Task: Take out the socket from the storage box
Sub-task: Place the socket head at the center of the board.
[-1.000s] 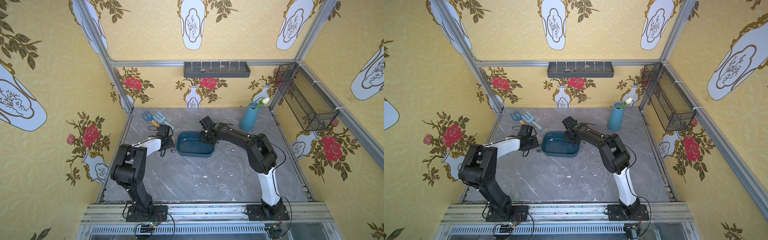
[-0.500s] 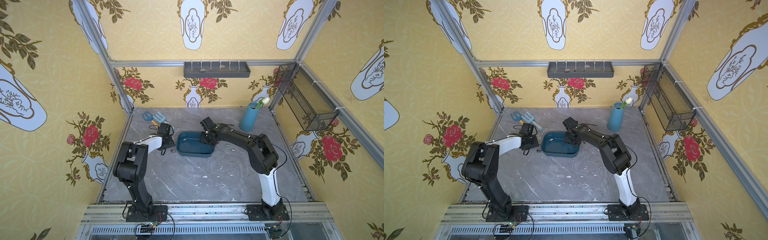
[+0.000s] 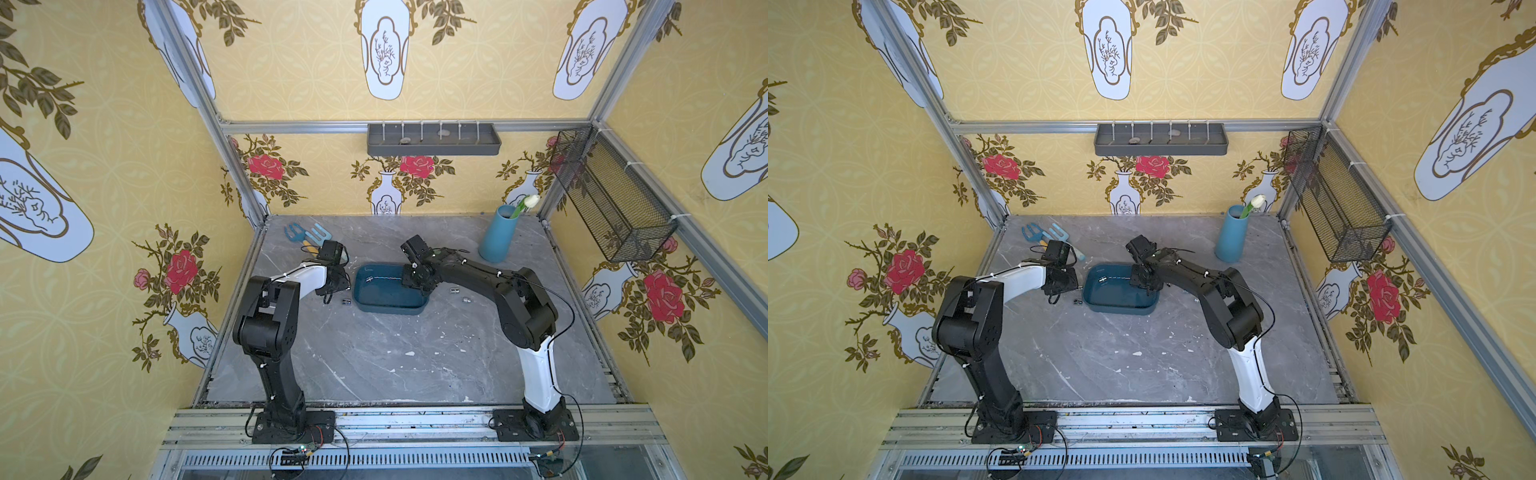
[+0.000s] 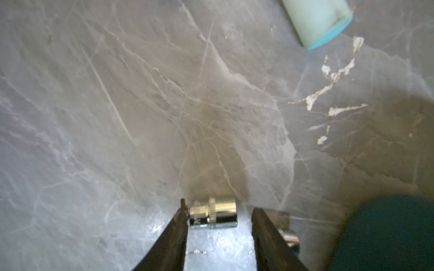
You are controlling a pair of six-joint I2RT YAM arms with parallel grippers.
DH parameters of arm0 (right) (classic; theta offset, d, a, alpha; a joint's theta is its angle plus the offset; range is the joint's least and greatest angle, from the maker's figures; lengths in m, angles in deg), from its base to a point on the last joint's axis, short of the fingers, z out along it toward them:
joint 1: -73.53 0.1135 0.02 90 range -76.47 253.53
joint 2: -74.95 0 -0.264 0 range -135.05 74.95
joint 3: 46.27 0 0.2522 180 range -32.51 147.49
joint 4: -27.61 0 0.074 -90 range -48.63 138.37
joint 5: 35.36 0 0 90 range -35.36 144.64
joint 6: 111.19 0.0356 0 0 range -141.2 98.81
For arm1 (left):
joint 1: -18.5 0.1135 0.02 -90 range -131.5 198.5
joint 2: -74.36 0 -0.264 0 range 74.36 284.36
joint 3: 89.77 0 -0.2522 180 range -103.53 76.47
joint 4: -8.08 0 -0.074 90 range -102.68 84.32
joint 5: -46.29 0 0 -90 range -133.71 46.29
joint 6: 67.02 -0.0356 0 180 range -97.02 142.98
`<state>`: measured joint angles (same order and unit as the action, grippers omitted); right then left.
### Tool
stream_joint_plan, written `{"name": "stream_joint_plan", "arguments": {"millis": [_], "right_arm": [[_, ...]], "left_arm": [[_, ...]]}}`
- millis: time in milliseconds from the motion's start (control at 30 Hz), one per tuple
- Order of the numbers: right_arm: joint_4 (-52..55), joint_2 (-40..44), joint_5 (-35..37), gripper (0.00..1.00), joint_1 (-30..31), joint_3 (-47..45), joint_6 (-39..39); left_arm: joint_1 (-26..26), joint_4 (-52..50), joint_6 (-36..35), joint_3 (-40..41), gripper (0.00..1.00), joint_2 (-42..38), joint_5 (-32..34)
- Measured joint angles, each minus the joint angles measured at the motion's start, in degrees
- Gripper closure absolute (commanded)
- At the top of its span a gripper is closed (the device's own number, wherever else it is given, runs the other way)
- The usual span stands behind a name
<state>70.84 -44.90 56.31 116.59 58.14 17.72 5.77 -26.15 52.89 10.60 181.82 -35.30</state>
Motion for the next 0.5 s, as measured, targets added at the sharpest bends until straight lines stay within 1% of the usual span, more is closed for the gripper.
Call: {"name": "stream_joint_plan", "arguments": {"millis": [233, 367, 433, 500], "right_arm": [[-0.04, 0.37, 0.09, 0.48, -0.04, -0.48, 0.02], [-0.04, 0.37, 0.09, 0.48, -0.04, -0.63, 0.02], [-0.15, 0.44, 0.11, 0.48, -0.04, -0.81, 0.04], [-0.13, 0.63, 0.13, 0.48, -0.04, -1.03, 0.04]], "left_arm": [[0.35, -1.25, -0.35, -2.14, 0.53, 1.46, 0.22], [0.7, -1.51, -0.55, -3.13, 0.6, 2.19, 0.2], [0.83, -1.81, -0.83, -3.61, 0.61, 2.54, 0.2], [0.96, -2.4, -0.96, -4.26, 0.64, 2.91, 0.17]]}}
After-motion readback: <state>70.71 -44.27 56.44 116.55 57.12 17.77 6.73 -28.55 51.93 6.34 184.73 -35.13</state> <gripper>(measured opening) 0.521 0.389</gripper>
